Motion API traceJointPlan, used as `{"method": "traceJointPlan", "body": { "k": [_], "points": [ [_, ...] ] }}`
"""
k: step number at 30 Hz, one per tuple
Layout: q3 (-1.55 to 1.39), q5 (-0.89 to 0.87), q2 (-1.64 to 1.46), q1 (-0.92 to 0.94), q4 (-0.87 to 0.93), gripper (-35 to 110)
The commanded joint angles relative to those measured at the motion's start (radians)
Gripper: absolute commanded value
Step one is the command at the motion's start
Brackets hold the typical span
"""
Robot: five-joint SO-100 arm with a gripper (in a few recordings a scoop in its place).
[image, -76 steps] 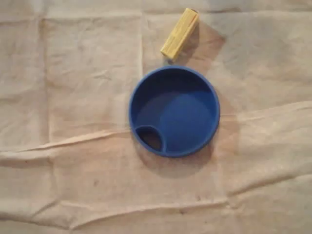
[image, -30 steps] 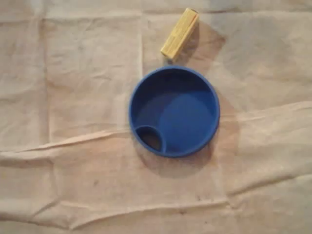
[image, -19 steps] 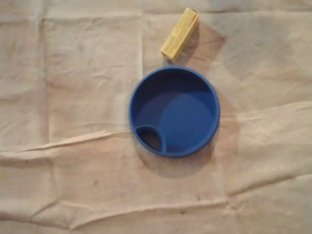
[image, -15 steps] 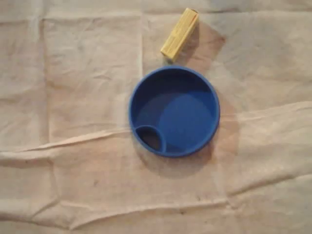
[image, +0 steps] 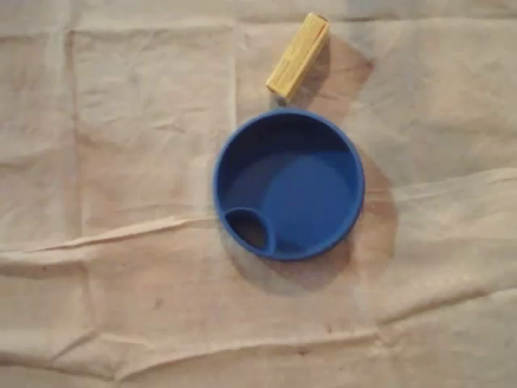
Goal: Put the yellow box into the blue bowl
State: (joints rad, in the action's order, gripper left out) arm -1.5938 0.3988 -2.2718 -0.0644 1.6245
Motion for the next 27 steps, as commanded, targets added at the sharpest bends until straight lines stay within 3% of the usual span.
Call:
{"method": "traceJointPlan", "body": {
  "k": [1,6,21,27],
  "points": [
    [0.089,0.167,0.087,0.006,0.023,0],
    [0.117,0.324,0.175,0.008,0.146,0],
    [0.114,0.716,0.388,0.321,0.132,0],
    [0.103,0.845,0.388,0.364,0.132,14]
  ]
}}
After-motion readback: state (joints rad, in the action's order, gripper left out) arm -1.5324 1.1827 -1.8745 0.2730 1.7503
